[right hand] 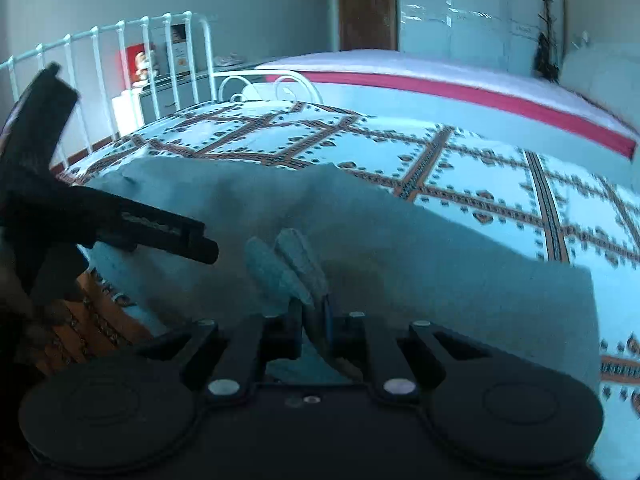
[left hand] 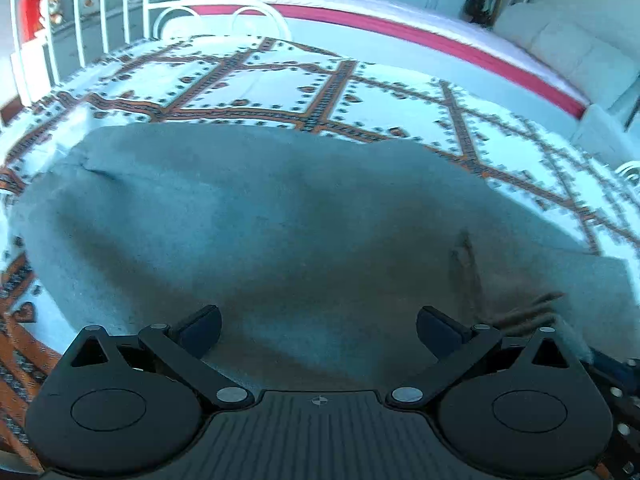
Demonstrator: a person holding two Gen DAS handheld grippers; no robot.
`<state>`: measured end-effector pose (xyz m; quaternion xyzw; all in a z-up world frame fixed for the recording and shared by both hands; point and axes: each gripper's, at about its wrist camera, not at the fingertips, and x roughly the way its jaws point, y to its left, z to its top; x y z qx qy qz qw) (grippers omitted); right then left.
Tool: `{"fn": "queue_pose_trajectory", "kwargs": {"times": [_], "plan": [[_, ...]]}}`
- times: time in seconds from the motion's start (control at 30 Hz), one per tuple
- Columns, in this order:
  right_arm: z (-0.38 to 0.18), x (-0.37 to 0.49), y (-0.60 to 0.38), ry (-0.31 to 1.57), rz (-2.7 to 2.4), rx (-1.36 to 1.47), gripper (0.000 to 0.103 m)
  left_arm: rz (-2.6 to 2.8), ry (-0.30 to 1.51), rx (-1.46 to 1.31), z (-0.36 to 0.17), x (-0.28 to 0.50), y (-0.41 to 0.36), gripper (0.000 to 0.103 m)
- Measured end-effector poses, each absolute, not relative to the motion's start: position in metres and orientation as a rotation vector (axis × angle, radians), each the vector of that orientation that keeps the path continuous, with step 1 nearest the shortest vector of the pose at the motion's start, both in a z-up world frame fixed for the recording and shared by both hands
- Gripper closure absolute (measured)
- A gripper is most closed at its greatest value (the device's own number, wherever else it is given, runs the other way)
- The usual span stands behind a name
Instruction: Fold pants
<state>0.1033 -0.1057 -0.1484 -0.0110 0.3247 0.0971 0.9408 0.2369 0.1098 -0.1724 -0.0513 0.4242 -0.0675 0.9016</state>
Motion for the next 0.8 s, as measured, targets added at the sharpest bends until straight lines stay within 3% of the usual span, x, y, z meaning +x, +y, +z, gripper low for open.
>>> {"fn": "queue_pose_trajectory", "kwargs": {"times": [0.1, 0.17, 0.3, 0.37, 0.43, 0.5, 0.8], "plan": [[-0.145, 0.098, -0.101, 0.609, 0.188, -0.074, 0.091, -0.189, 0.888, -0.206, -0.171, 0.238, 0.112, 0.000], [-0.160, 0.107, -0.097, 0.727, 0.244, -0.089, 0.086, -0.199, 0.909, -0.227, -0.173, 0.240, 0.109, 0.000], [-0.154, 0.100, -0.108, 0.723, 0.269, 0.009, 0.076, -0.206, 0.925, -0.177, -0.177, 0.240, 0.095, 0.000], [-0.147, 0.094, -0.118, 0.711, 0.279, 0.056, 0.061, -0.209, 0.929, -0.145, -0.179, 0.241, 0.086, 0.000], [-0.140, 0.085, -0.128, 0.674, 0.268, 0.076, 0.034, -0.221, 0.937, -0.128, -0.180, 0.242, 0.078, 0.000], [-0.137, 0.079, -0.139, 0.654, 0.244, 0.079, 0.039, -0.209, 0.938, -0.094, -0.182, 0.244, 0.071, 0.000], [-0.146, 0.075, -0.200, 0.624, 0.063, 0.162, 0.040, -0.244, 0.926, -0.115, -0.178, 0.245, 0.053, 0.000]]}}
